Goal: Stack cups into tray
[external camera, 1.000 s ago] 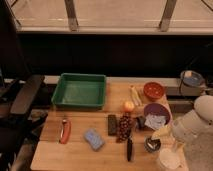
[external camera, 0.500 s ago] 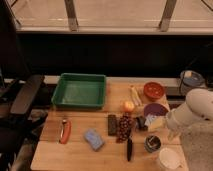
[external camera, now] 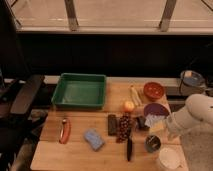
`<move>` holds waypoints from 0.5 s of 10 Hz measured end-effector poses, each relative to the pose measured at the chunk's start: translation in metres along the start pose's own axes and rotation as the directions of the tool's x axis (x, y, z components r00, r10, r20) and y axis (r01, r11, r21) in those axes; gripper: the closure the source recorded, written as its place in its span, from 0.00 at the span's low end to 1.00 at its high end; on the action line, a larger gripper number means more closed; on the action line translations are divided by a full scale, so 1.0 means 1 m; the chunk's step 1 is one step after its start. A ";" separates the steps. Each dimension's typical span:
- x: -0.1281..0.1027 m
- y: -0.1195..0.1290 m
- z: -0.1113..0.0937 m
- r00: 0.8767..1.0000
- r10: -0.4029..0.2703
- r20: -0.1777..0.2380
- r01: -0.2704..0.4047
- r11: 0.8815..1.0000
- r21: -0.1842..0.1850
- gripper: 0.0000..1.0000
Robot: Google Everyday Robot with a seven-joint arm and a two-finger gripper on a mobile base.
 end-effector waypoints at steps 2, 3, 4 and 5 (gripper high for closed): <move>-0.007 -0.021 0.013 1.000 0.008 0.011 -0.008 1.000 -0.013 0.35; -0.009 -0.031 0.014 1.000 0.019 0.017 -0.019 1.000 -0.016 0.35; -0.011 -0.033 0.013 1.000 0.024 0.020 -0.024 1.000 -0.018 0.35; -0.010 -0.035 0.011 0.999 0.030 0.026 -0.029 0.999 -0.023 0.35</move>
